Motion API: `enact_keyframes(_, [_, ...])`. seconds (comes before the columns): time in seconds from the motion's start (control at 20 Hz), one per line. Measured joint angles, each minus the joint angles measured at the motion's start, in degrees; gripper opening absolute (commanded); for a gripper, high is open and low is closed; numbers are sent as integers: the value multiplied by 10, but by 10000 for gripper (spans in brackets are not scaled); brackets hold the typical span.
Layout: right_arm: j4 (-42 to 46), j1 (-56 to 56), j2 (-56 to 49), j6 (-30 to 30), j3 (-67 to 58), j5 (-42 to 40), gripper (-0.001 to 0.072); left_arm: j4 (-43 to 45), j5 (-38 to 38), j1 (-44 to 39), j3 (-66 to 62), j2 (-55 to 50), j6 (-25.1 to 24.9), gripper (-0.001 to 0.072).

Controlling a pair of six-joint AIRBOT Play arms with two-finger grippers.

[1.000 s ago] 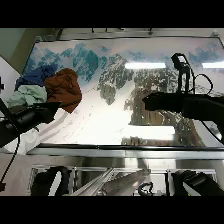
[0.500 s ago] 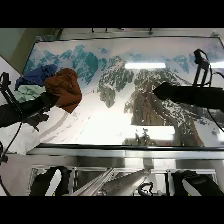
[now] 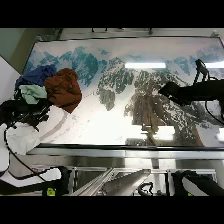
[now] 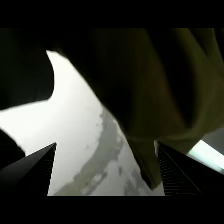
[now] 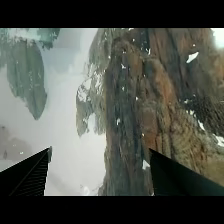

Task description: Fold the shirts.

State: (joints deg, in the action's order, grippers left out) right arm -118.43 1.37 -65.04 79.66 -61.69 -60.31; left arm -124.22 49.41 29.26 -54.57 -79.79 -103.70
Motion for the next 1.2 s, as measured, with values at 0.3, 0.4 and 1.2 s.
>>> enact_keyframes(0.3, [-13,-2,-15,0,0,3,697,2,-18,-63,-144,-119,-3,13])
enact_keyframes(0.4, [-15,-2,-16,2,0,5,697,2,10,-89,-183,-132,-3,13])
enact_keyframes(1.2, [-16,194,-16,69,73,-26,688,-47,-27,-683,-52,-7,59,14])
